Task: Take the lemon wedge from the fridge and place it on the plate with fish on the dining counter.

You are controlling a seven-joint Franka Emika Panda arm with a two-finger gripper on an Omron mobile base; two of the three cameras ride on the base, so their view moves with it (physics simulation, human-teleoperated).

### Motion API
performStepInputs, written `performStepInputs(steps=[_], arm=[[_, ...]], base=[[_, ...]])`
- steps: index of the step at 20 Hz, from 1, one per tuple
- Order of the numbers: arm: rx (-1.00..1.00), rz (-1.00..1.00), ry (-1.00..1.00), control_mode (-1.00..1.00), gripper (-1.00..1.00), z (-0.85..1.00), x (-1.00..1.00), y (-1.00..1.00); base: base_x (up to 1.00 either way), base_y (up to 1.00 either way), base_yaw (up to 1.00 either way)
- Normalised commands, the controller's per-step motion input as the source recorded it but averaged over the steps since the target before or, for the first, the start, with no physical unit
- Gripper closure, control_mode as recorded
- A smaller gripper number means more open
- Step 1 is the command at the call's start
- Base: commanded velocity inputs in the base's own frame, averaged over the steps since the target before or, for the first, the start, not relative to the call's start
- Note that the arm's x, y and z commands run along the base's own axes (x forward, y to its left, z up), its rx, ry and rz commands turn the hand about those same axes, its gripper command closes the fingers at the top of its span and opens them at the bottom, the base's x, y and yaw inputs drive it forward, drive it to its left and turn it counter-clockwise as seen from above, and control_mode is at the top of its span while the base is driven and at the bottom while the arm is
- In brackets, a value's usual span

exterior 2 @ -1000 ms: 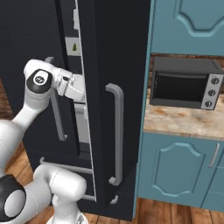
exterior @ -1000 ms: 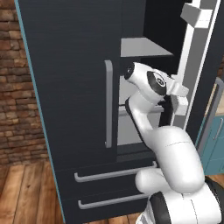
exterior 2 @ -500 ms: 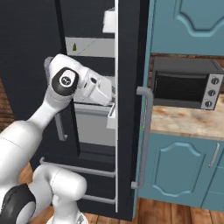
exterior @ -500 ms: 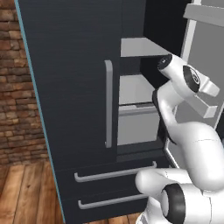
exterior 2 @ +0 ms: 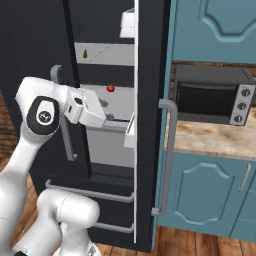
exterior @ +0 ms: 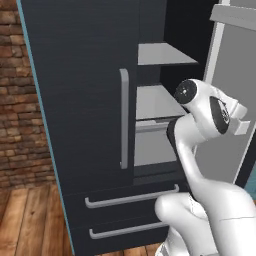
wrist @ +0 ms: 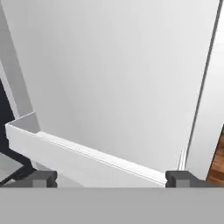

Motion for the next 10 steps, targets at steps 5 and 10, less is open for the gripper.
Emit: performStepInputs(steps=[5,10], arm=[[-0.09,0.47,-0.06,-1.00,-1.00,0.17,-0.10,1.00],[0.00,0.45,0.01,-1.00,-1.00,0.13,0.03,1.00]], base=[[0.00,0.00,0.00],[0.00,0.00,0.00]])
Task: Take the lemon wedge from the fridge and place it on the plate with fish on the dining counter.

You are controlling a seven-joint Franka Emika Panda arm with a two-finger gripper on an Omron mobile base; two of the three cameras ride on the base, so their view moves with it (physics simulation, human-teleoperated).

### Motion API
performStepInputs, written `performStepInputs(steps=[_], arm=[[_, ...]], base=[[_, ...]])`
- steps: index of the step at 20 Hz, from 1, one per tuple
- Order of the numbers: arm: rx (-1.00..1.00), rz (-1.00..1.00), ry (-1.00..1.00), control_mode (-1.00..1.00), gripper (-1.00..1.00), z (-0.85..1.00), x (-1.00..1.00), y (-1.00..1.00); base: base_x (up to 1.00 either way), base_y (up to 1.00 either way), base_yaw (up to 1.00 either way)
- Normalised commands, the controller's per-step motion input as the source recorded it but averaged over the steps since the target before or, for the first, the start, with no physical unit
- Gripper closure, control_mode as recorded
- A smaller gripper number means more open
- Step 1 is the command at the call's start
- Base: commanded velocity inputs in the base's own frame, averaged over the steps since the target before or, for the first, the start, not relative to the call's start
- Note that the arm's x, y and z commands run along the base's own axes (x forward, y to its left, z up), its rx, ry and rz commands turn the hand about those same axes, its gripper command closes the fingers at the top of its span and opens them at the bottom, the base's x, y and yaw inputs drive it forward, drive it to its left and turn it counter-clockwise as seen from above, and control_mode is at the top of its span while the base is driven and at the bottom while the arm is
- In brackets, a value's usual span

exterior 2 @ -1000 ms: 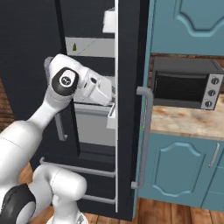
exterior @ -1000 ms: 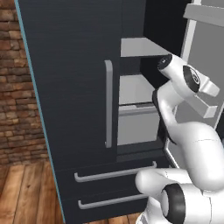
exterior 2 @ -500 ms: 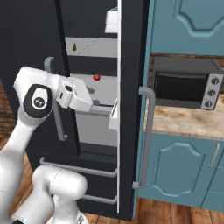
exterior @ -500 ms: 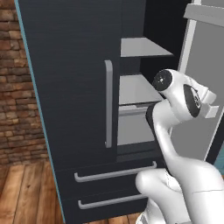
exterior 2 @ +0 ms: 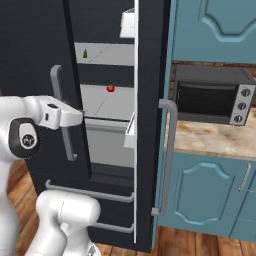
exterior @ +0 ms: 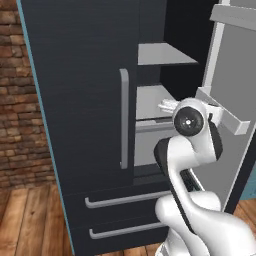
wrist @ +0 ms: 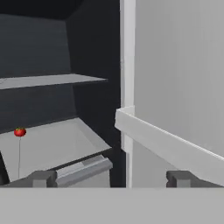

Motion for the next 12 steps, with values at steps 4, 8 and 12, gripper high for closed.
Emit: performStepInputs(steps=[4,8,12], arm=[[0.00,0.42,0.12,-1.00,-1.00,0.02,0.14,1.00],[0.00,0.36,0.28,-1.00,-1.00,0.00,0.14,1.00],[-0.02,0.24,0.48,-1.00,-1.00,-0.16,0.23,0.94]], base=[[0.00,0.00,0.00],[0.00,0.00,0.00],[0.00,0.00,0.00]])
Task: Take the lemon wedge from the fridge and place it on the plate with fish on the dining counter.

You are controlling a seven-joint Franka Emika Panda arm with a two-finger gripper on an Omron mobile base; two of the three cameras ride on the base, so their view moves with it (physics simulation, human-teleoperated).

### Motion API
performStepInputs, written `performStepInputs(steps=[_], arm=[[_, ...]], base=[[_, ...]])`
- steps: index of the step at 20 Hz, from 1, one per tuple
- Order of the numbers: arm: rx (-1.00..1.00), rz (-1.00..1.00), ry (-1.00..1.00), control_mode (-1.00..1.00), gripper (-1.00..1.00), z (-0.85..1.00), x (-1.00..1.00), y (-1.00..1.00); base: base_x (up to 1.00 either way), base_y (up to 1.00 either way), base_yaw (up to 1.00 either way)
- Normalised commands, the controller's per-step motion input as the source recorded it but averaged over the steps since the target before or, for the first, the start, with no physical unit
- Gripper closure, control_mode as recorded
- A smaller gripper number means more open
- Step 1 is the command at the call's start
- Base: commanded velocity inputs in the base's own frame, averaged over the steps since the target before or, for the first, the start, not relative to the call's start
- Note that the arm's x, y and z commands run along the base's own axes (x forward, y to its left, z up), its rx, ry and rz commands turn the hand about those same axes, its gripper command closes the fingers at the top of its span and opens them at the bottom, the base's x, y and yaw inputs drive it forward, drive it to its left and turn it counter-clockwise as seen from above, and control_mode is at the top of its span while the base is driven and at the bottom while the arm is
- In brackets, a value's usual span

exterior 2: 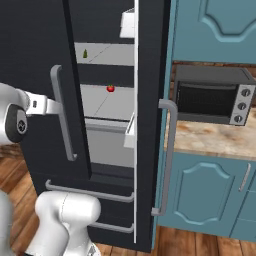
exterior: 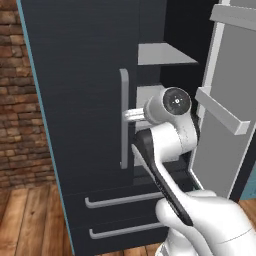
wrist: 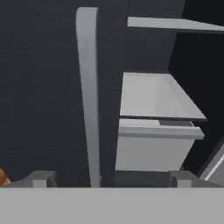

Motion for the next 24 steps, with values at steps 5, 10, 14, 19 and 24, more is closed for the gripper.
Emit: performStepInputs(steps=[5,10,14,19,24], arm=[[-0.04,0.04,0.11,-1.00,-1.00,-0.29,0.12,0.28],[-0.01,0.00,0.01,-1.00,-1.00,-0.62,0.26,0.27],[0.00,0.00,0.00,-1.00,-1.00,-0.43,0.45,0.10],[0.00,-0.02,0.01,-1.00,-1.00,-0.13,0.82,0.00],[0.00,-0.02,0.03,-1.00,-1.00,-0.01,0.74,0.00]], base=[[0.00,0.00,0.00],[0.00,0.00,0.00],[0.00,0.00,0.00],[0.00,0.00,0.00],[0.00,0.00,0.00]])
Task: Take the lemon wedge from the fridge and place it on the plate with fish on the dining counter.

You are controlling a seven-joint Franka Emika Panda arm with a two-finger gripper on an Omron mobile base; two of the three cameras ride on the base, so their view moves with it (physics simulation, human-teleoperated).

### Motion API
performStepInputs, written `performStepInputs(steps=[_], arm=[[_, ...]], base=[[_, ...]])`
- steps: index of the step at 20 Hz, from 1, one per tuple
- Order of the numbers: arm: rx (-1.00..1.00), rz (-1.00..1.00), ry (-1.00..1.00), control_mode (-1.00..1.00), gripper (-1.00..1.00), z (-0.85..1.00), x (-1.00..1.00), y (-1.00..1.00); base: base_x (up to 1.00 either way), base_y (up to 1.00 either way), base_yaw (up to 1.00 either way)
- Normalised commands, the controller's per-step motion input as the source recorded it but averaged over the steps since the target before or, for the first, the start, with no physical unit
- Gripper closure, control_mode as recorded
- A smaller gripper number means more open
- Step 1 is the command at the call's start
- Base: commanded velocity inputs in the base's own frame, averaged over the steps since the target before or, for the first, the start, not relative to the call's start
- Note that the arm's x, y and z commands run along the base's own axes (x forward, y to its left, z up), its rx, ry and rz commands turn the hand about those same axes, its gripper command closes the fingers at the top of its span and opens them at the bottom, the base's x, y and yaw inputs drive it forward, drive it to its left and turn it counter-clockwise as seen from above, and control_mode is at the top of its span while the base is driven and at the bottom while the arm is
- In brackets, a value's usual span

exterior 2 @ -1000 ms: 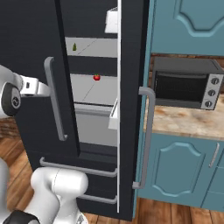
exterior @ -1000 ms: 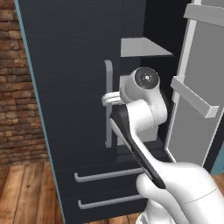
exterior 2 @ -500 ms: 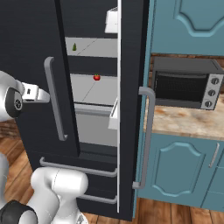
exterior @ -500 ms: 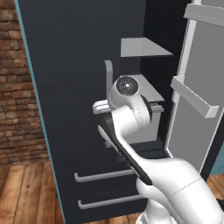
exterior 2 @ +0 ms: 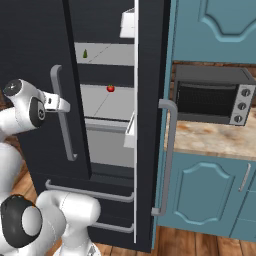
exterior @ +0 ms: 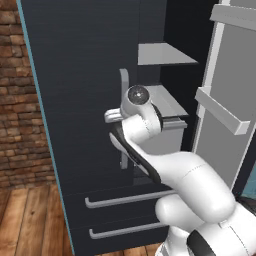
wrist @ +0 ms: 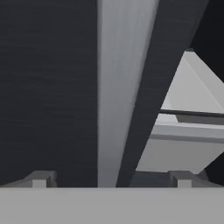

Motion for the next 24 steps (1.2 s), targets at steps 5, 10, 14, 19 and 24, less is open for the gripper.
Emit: performStepInputs(steps=[5,10,14,19,24], arm=[[0.00,0.00,0.00,-1.00,-1.00,-0.21,0.48,0.06],[0.00,0.00,-0.03,-1.00,-1.00,-0.37,0.32,0.15],[0.00,0.00,-0.19,-1.00,-1.00,-0.29,0.18,0.04],[0.00,0.00,-0.21,-1.00,-1.00,-0.17,0.21,0.00],[0.00,0.00,0.00,-1.00,1.00,-0.02,0.18,0.00]], base=[[0.00,0.00,0.00],[0.00,0.00,0.00],[0.00,0.00,0.00],[0.00,0.00,0.00],[0.00,0.00,0.00]])
